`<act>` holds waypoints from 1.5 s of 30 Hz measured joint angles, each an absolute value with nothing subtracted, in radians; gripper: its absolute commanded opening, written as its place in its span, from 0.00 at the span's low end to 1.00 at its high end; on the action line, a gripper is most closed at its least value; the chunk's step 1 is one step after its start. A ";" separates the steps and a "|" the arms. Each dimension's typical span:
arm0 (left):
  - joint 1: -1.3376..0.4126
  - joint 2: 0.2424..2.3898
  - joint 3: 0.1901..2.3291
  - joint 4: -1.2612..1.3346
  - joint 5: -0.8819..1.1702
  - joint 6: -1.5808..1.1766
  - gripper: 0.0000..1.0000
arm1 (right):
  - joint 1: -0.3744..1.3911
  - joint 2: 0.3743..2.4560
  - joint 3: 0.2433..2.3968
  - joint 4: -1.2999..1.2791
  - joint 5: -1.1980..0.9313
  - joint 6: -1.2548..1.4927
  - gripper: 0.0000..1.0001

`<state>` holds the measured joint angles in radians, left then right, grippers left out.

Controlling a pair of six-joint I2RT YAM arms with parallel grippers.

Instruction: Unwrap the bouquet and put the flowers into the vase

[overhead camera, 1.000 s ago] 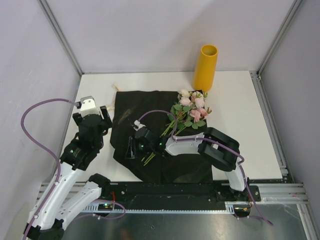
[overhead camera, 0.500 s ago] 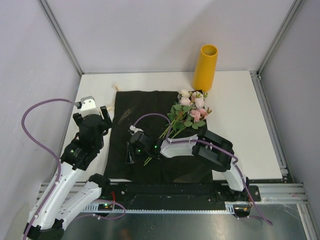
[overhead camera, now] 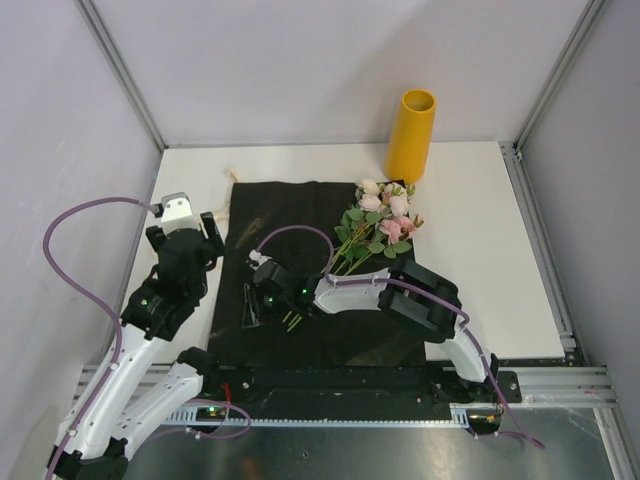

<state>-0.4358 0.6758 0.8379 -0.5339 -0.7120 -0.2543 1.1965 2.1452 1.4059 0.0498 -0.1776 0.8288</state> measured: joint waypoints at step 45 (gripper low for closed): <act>-0.657 1.401 0.951 -0.427 -0.061 -0.239 0.64 | 0.970 0.839 0.636 -0.241 0.362 0.837 0.47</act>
<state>-0.6575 1.4006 0.9512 -0.4267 -0.0612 -0.2394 0.9703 0.8391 0.6365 -0.2413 0.3622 0.8371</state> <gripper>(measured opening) 0.666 0.469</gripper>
